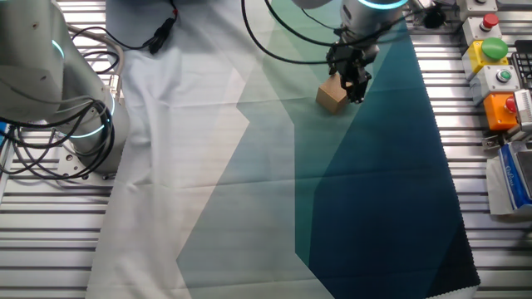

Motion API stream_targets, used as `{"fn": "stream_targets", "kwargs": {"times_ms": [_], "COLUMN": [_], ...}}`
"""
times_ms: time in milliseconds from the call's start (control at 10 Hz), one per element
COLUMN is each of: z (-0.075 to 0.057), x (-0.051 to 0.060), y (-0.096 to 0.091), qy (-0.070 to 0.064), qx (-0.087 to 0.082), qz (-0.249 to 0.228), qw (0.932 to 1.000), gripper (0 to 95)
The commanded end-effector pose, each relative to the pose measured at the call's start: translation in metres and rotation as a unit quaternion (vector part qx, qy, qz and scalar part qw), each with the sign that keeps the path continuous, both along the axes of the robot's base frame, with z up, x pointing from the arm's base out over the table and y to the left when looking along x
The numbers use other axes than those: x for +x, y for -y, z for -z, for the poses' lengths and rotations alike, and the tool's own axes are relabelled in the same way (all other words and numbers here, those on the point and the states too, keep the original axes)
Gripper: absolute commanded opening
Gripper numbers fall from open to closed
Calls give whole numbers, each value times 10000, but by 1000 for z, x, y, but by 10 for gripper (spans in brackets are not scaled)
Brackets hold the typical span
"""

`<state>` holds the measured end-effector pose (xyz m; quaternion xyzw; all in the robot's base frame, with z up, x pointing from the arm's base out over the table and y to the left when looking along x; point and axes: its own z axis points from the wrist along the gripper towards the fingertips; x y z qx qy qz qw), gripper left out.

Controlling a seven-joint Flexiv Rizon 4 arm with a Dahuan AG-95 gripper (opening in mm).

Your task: Pick up one small block

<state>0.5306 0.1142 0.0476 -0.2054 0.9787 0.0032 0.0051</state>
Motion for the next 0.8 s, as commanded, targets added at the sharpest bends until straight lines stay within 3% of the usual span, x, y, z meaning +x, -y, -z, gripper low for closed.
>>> {"fn": "stream_targets", "kwargs": {"times_ms": [100,800], "z": [1,2], "x": [-1,-4], "y": [0,2], "qy": [-18,7], "qx": [-3,-18], "qz": [-20,-77], "qw": [10000,10000], "gripper": [760,760]}}
